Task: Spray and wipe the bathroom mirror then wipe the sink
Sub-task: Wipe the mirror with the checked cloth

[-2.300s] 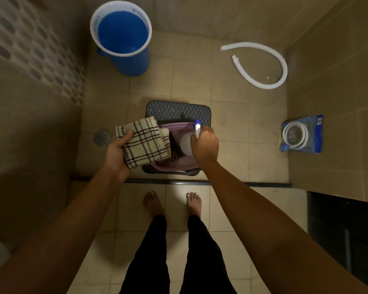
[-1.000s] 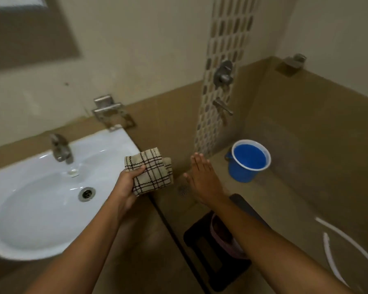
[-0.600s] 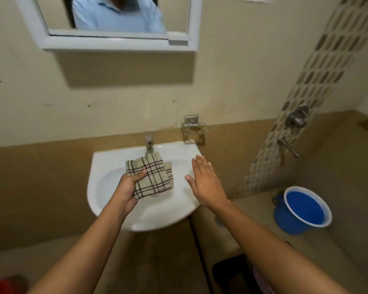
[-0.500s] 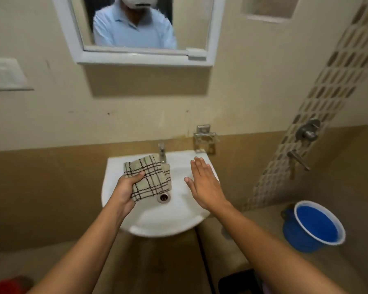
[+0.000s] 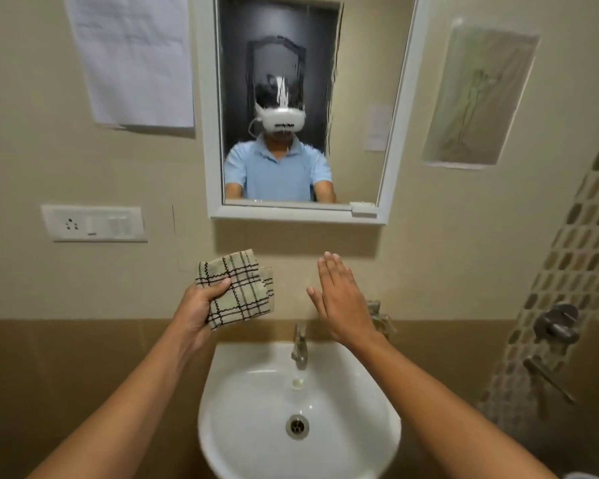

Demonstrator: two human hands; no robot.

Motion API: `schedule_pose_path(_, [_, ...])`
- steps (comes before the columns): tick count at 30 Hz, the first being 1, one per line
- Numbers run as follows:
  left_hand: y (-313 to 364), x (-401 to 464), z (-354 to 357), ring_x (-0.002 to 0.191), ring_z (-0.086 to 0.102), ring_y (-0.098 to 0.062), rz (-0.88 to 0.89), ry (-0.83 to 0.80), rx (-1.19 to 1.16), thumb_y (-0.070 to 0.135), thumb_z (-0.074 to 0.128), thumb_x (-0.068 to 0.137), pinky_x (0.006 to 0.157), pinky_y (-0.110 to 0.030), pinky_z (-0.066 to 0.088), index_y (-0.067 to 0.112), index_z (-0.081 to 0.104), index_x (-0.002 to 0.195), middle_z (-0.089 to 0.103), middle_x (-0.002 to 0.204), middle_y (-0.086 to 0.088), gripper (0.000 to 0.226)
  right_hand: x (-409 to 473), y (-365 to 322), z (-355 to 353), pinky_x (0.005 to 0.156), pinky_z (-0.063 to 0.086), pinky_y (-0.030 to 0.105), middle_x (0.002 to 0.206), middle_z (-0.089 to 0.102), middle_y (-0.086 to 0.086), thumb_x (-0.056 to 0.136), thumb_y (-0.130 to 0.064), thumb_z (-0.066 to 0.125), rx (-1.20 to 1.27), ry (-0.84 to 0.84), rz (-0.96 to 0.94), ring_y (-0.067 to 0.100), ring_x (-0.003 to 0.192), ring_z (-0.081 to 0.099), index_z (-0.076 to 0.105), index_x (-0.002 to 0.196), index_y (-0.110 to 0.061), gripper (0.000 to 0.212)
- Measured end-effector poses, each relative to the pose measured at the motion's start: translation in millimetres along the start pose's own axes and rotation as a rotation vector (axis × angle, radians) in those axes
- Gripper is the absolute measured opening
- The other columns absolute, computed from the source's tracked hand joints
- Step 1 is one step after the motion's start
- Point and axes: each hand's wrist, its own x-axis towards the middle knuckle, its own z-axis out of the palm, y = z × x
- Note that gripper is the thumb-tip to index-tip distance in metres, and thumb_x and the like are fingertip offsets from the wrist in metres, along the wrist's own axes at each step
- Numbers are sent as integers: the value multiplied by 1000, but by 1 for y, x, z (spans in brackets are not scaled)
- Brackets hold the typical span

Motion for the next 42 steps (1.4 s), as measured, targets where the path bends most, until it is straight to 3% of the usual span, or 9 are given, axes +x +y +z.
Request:
schedule_pose_path(4, [48, 15, 38, 84, 75, -24, 136, -3, 29, -1, 51, 95, 61, -35, 61, -1, 62, 118, 76, 96, -13, 26, 48, 17, -36, 123, -1, 36, 164, 5, 9, 103, -44, 23, 10, 130, -61, 14, 149, -8, 11, 155, -8, 64])
schedule_pose_path(9, [98, 40, 86, 89, 74, -27, 281, -6, 54, 0, 54, 93, 64, -37, 61, -3, 61, 124, 74, 105, -17, 31, 108, 40, -82, 121, -9, 31, 162, -5, 0, 99, -49, 14, 27, 275, -153, 15, 150, -10, 5, 155, -13, 67])
schedule_pose_path(13, [132, 58, 122, 94, 73, -30, 386, 20, 57, -1, 56, 92, 67, -39, 61, -3, 60, 125, 71, 111, -23, 33, 155, 66, -116, 123, -3, 34, 164, -6, -3, 100, -49, 12, 3, 379, -200, 10, 149, -14, 0, 156, -18, 65])
schedule_pose_path(20, [203, 75, 176, 79, 75, -19, 615, 36, 102, -3, 54, 93, 59, -33, 61, 3, 65, 114, 77, 89, -9, 24, 226, 94, -176, 124, 4, 37, 164, 1, 2, 104, -42, 25, -21, 548, -227, 11, 150, -9, 9, 156, -12, 62])
schedule_pose_path(24, [251, 87, 190, 88, 74, -23, 730, 100, 113, 2, 56, 94, 63, -34, 60, 5, 64, 120, 75, 101, -11, 27, 256, 106, -211, 123, 12, 43, 163, 11, 9, 104, -35, 38, -87, 637, -226, 20, 151, 2, 18, 154, -7, 61])
schedule_pose_path(30, [317, 94, 207, 101, 68, -26, 1014, 427, 145, 7, 63, 91, 86, -46, 58, 15, 66, 110, 71, 108, -6, 21, 287, 111, -247, 123, 11, 42, 162, 14, 15, 102, -35, 40, -189, 749, -163, 24, 151, 6, 19, 153, -4, 64])
schedule_pose_path(36, [350, 87, 229, 94, 59, -15, 1306, 855, 334, 8, 56, 95, 79, -27, 44, 17, 63, 116, 64, 101, 4, 24, 305, 107, -253, 123, 0, 33, 163, 10, 12, 101, -40, 28, -187, 789, -124, 20, 151, 2, 16, 154, -7, 64])
schedule_pose_path(40, [352, 109, 245, 102, 64, -24, 1426, 867, 595, 3, 54, 93, 79, -30, 51, 23, 52, 136, 67, 114, -6, 48, 312, 109, -253, 122, -2, 31, 163, 8, 11, 100, -45, 19, -194, 808, -122, 20, 151, 2, 15, 155, -8, 66])
schedule_pose_path(42, [345, 125, 254, 117, 57, -29, 1406, 805, 737, 0, 55, 88, 96, -43, 51, 23, 45, 141, 59, 129, -9, 59, 313, 110, -253, 122, -5, 27, 162, 6, 9, 100, -46, 16, -192, 821, -130, 20, 151, 1, 13, 154, -9, 66])
